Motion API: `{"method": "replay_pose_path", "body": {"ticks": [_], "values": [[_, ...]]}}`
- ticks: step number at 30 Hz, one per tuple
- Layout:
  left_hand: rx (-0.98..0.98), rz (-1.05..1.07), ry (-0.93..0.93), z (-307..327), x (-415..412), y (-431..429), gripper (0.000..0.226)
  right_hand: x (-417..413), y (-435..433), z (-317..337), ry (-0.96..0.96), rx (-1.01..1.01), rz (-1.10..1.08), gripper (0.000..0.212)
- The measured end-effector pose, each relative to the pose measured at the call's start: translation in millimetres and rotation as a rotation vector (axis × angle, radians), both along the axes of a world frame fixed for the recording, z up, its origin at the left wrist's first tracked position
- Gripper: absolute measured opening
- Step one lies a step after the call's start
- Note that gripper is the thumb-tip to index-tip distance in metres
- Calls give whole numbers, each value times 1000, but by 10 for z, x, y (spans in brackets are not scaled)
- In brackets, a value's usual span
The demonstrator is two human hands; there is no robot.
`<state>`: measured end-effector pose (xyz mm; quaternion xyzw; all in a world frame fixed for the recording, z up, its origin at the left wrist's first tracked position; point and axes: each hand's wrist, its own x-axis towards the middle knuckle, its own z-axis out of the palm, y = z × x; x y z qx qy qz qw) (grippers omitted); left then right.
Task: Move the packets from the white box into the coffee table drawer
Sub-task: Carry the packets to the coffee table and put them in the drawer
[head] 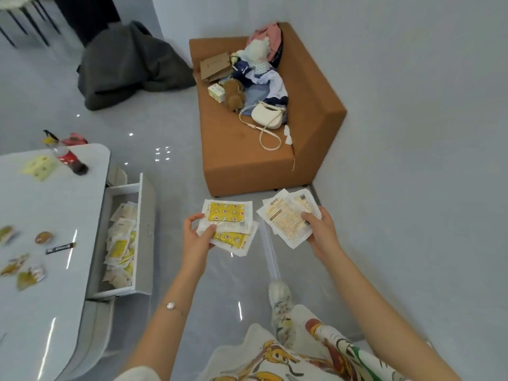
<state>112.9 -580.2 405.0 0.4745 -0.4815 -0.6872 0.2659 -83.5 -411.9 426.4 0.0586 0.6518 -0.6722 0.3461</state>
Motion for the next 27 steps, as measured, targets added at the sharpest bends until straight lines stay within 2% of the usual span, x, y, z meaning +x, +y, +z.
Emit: {"method": "replay_pose_path", "body": {"ticks": [5,9,16,21,27], "values": [[-20,186,14,-45,12,-418,33,-197,-837,-59,-6,1,206,26],[-27,335,18,-99,-94,-727,33,-465,-1438,-104,12,15,367,30],[50,666,29,-102,-250,-1051,32,-835,-2475,-58,-22,-6,639,24],[103,906,22,-118,-127,-1168,34,-780,-3173,-30,-27,-12,808,31],[101,1090,-10,-213,125,-1487,36,-491,-3972,-100,-82,3,954,35]]}}
